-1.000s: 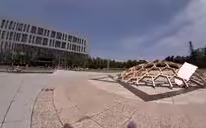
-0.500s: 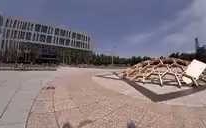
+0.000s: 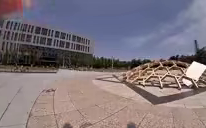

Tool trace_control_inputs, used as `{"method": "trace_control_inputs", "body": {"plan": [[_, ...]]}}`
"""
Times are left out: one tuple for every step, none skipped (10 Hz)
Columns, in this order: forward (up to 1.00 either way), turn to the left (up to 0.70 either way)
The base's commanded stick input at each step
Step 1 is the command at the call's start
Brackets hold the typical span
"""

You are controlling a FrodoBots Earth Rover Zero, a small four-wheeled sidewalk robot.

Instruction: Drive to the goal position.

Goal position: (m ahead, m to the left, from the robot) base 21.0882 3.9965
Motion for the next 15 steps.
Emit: {"method": "trace_control_inputs", "body": {"plan": [[0.45,0.00],[0.45,0.00],[0.45,0.00],[0.45,0.00],[0.45,0.00],[0.45,0.00],[0.45,0.00],[0.45,0.00],[0.45,0.00],[0.45,0.00],[0.45,0.00],[0.45,0.00],[0.45,0.00],[0.45,0.00],[0.45,0.00]]}}
